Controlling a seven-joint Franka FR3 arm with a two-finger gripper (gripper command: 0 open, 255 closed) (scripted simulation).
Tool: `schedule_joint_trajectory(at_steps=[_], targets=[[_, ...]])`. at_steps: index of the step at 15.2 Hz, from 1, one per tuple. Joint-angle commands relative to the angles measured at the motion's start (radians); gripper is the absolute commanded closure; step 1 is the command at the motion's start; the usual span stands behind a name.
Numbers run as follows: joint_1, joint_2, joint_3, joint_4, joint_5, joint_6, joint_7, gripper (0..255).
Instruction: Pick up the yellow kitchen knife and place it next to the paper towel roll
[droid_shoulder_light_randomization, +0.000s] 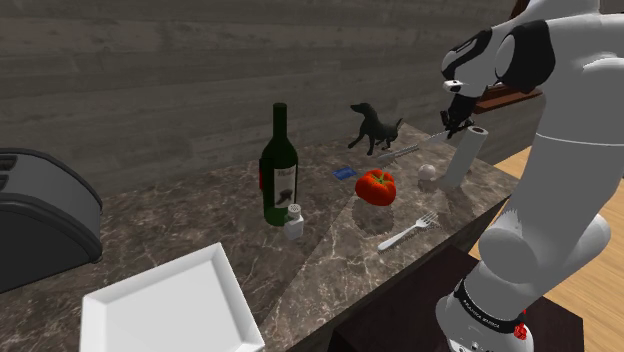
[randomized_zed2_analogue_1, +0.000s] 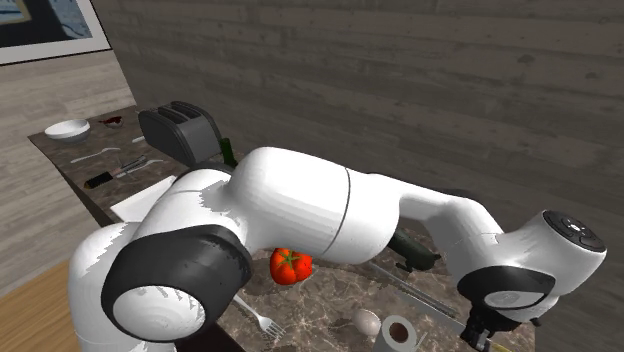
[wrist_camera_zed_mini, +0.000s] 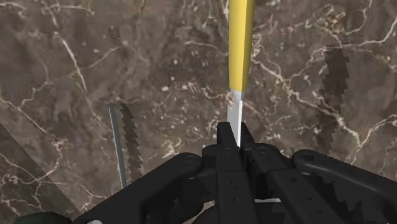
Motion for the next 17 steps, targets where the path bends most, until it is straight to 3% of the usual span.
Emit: schedule_joint_trajectory(at_steps=[1, 12, 17], targets=[[-0.001, 0.006, 0.002, -0.023, 0.006, 0.027, -0.007, 255], [-0.02, 0.081, 0.028, -0.092, 0.067, 0.156, -0.047, 255], [-0.02, 0.081, 0.028, -0.092, 0.067, 0.156, -0.047, 255]])
